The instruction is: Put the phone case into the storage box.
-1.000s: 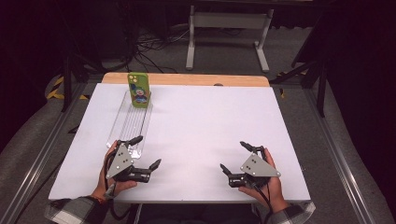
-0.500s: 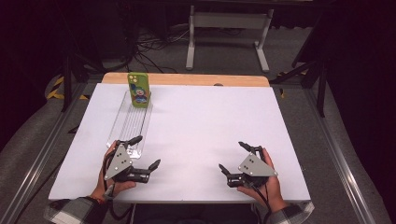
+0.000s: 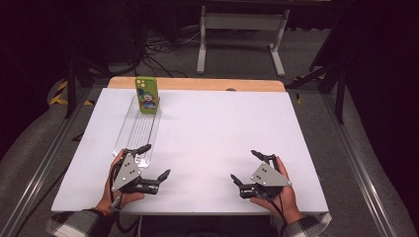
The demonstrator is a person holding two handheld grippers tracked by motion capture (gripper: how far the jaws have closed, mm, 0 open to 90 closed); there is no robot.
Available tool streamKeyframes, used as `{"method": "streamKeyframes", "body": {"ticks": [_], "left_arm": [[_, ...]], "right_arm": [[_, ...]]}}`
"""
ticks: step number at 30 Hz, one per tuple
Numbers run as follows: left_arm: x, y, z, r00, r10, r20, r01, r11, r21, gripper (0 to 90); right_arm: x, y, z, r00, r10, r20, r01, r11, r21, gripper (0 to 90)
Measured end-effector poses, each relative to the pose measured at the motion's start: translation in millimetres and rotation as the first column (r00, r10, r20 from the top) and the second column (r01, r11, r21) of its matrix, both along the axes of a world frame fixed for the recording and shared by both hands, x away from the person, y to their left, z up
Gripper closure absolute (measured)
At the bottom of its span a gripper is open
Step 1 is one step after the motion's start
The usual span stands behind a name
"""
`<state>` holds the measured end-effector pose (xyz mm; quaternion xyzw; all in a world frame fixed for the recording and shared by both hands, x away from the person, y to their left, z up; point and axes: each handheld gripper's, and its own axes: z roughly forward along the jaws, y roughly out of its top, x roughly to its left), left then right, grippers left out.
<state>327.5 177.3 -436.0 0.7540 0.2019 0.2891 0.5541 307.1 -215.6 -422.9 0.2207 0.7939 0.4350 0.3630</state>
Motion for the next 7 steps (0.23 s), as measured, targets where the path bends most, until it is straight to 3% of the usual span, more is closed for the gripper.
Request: {"method": "streamKeyframes", "body": {"ticks": [7], "left_arm": [[1.1,-3.2,-1.0,0.9999,0.0,-0.015,0.0,1.0,0.003,5.1]], "right_arm": [[0.8,-0.5,-2.4,1.0,-0.003,-0.005,0.003,1.0,-0.007,6.8]]}}
